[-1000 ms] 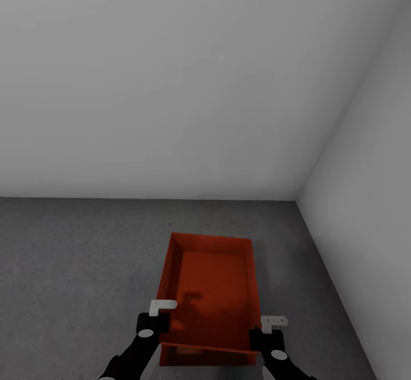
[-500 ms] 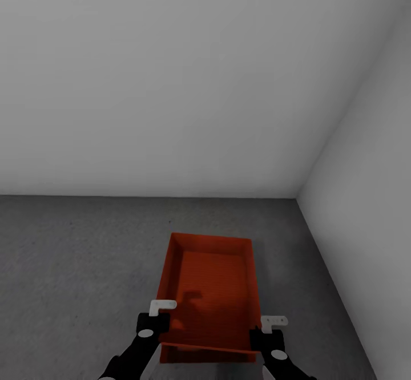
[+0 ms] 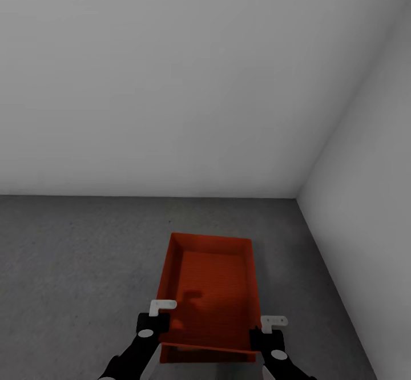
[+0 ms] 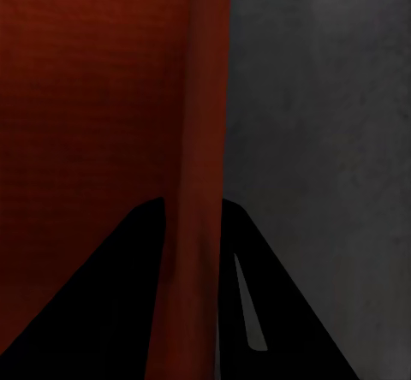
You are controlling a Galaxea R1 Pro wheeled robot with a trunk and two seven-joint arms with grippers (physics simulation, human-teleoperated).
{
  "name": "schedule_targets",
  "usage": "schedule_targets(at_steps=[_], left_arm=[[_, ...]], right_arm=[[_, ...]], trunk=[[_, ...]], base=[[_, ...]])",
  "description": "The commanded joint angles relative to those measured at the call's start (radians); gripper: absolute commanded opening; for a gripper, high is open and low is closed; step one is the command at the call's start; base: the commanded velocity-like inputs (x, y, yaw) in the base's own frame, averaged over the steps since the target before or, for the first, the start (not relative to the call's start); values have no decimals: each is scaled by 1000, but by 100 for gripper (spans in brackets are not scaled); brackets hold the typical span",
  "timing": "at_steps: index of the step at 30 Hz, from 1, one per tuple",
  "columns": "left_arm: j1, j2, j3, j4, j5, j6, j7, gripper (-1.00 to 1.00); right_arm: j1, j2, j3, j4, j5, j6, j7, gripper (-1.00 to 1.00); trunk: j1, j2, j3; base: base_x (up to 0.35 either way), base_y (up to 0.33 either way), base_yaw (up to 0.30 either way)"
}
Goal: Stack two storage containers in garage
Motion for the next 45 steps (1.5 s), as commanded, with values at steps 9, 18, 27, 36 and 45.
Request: schedule_targets(at_steps=[9, 18, 27, 36, 45], left_arm=[[-1, -1, 10, -2, 27, 8, 7, -100], [-1, -3, 10, -2, 27, 12, 7, -100], [-1, -2, 10, -2, 78, 9, 7, -100], [-1, -1, 10, -3, 88, 14, 7, -100], [-1, -1, 10, -3, 88, 11, 8, -100]], right_arm=[[0, -36, 2, -1, -5, -6, -7, -100], [0, -36, 2, -1, -5, -6, -7, -100], [0, -36, 2, -1, -5, -5, -7, -100], [0, -36, 2, -1, -5, -5, -7, -100], [0, -36, 2, 0, -5, -5, -7, -100]], trunk=[[0, 0, -1], [15, -28, -13], [46, -84, -38], [46, -84, -38], [46, -84, -38]], base=[[0, 0, 0], [0, 0, 0], [0, 0, 0], [0, 0, 0], [0, 0, 0]])
